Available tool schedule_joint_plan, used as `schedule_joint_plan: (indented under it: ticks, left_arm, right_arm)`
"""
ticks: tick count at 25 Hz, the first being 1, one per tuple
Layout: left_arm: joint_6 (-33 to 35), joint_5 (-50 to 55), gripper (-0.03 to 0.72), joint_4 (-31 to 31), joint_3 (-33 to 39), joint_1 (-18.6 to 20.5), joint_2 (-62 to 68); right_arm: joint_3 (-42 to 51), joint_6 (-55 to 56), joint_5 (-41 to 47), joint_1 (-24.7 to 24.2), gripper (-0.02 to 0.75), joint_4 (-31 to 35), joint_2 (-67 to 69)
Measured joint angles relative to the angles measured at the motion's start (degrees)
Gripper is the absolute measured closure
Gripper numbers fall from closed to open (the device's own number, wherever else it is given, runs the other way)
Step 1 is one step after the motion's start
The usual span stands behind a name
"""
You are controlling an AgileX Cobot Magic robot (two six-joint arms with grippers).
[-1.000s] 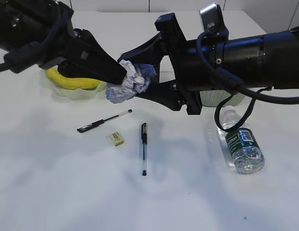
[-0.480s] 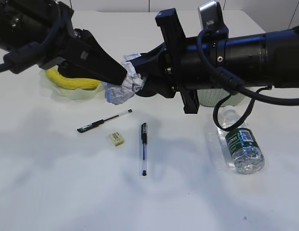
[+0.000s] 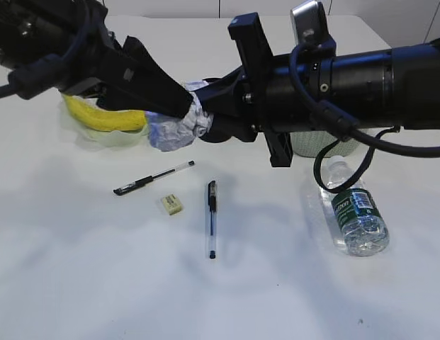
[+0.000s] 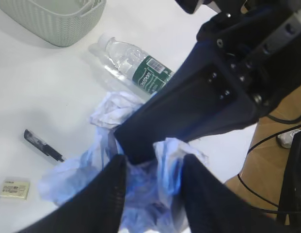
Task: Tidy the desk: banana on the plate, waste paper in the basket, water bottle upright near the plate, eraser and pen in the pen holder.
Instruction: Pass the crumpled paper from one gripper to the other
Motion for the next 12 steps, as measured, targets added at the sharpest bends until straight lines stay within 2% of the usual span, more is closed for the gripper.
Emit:
schedule_joint_plan:
  ticks: [2, 5, 8, 12]
  left_arm:
    - [0.0, -0.6, 0.286, 0.0, 0.0, 0.0, 0.0]
    - [0.0, -1.7, 0.174, 0.0, 0.0, 0.0, 0.0]
    - [0.0, -2.9, 0.140, 0.0, 0.0, 0.0, 0.0]
    - [0.0, -4.0, 0.131, 0.0, 0.0, 0.0, 0.0]
  right_arm:
    - [0.0, -0.2, 0.1, 0.0, 0.687, 0.0, 0.0]
    - [0.0, -1.0, 0.3, 0.0, 0.687, -0.1, 0.0]
    - [0.0, -1.4, -0.2, 0.0, 0.688, -0.1, 0.0]
    - [0.0, -1.4, -2.8, 0.0, 0.689, -0.1, 0.0]
